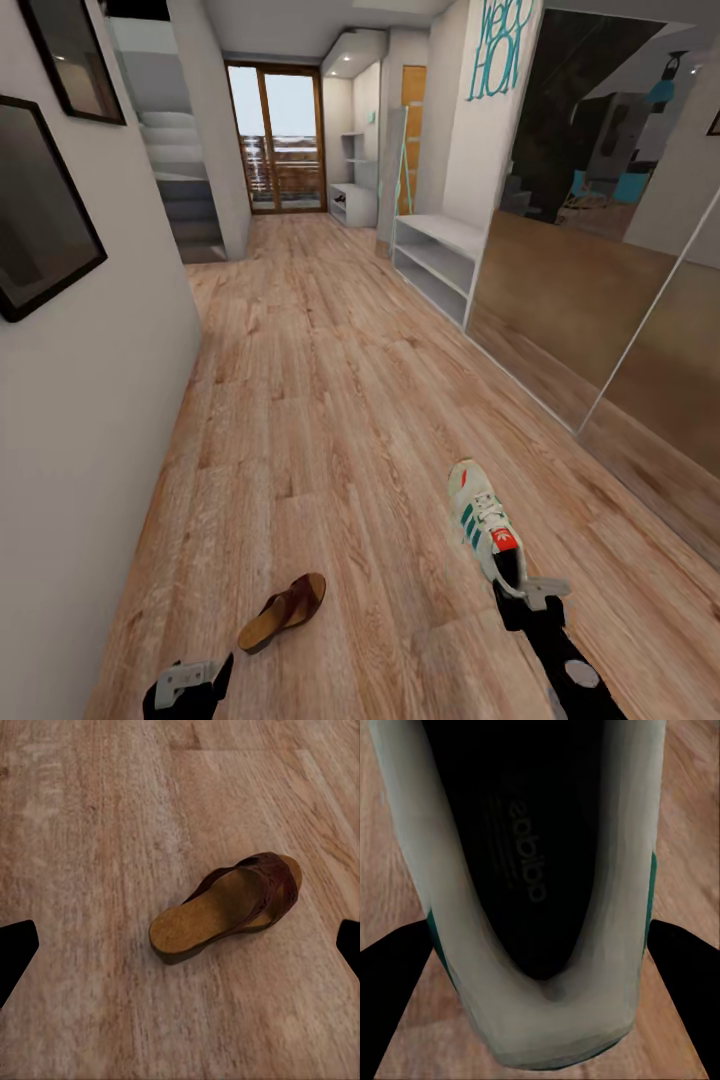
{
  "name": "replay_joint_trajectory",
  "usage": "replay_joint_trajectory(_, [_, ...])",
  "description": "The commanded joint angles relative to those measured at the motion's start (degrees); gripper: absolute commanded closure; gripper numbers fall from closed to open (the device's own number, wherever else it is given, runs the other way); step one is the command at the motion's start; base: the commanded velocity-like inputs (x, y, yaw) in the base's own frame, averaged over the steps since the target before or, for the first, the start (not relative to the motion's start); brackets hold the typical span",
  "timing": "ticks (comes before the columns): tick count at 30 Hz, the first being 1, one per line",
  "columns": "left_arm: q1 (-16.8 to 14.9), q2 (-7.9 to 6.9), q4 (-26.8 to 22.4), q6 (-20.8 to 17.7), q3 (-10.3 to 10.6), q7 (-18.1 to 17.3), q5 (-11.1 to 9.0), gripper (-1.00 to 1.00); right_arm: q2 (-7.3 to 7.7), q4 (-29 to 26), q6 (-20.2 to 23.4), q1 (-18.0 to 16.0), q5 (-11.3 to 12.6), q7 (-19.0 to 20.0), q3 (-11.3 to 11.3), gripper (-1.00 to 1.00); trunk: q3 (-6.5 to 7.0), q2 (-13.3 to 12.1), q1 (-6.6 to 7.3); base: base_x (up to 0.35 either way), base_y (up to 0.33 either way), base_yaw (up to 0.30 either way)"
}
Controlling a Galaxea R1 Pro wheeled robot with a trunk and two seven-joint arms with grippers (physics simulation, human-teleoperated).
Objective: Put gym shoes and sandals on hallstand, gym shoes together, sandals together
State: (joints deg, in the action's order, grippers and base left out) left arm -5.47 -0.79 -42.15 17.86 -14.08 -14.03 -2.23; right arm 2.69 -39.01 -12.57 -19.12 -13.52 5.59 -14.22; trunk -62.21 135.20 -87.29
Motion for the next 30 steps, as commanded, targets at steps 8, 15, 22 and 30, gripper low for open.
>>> replay_joint_trajectory(8, [-0.31,-0.10,0.01,-0.03,-0.24,-0.53,0.10,-1.00,-2.01,-17.02,21.84,-5.77,-0.29,2.66,2.35,1.00,-0.03,0.02,0.01,0.095,0.000,0.000])
replay_joint_trajectory(15, [-0.26,-0.14,-0.03,-0.02,-0.16,-0.48,0.05,-1.00,-1.78,-17.83,22.26,-5.76,-0.40,5.78,2.59,1.00,-0.03,0.02,0.01,0.185,0.000,0.000])
replay_joint_trajectory(22, [-0.25,-0.17,-0.04,-0.02,-0.16,-0.47,0.05,-1.00,-1.51,-18.90,22.42,-5.75,-0.52,6.03,2.51,1.00,-0.03,0.02,0.01,0.012,0.000,0.000])
replay_joint_trajectory(30, [-0.25,-0.10,-0.04,-0.02,-0.08,-0.47,-0.02,-1.00,-1.35,-23.64,22.70,-5.67,-0.54,6.19,2.53,1.00,-0.03,0.02,0.01,0.020,0.000,0.000])
